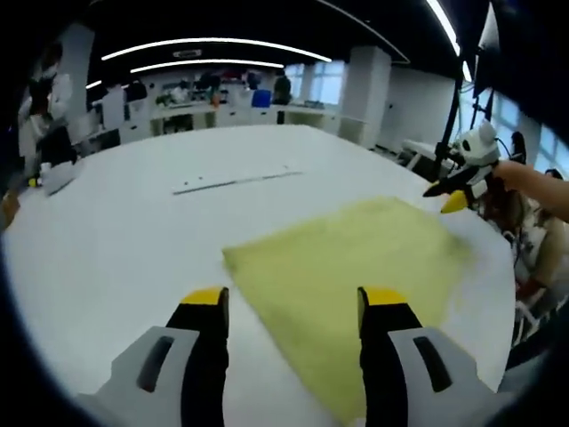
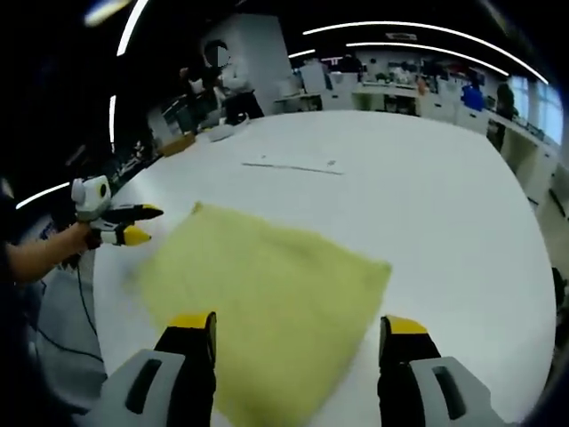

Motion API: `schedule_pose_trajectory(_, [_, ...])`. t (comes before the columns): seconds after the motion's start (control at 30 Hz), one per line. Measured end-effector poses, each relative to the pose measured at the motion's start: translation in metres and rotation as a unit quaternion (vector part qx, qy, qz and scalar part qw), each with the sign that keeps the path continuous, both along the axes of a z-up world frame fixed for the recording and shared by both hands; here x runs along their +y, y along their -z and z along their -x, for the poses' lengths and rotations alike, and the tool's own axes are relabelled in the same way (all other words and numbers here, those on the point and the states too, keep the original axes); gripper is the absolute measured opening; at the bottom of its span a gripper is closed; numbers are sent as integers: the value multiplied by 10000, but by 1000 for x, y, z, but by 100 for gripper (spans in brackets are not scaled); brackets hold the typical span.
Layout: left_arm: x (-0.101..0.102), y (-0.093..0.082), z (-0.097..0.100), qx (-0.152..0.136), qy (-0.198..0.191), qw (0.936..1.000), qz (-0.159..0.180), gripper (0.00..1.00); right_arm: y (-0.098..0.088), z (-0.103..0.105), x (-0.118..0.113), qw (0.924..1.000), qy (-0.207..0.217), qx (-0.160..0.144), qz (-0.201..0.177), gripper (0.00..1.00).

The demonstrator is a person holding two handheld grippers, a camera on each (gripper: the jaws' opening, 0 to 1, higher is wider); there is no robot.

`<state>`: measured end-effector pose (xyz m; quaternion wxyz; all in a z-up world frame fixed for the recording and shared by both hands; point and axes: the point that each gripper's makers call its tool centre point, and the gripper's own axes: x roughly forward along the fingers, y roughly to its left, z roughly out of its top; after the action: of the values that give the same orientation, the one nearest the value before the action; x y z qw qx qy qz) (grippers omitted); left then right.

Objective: Fold the garment on the visible template until the final outline fits inside the template.

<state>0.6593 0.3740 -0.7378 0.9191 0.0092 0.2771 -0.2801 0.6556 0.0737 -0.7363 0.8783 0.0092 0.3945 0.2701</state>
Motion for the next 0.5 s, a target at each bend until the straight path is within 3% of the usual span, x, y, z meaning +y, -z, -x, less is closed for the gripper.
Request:
schedule_pose_trajectory(0.17, [4, 5, 23, 75, 80, 9999, -11, 58, -3, 19, -2, 9995, -243, -198, 58, 72])
schedule_pose_trajectory(0.5, [3, 13, 57, 111, 363, 9992, -85, 55, 6, 52, -15, 9990, -385, -189, 82, 69])
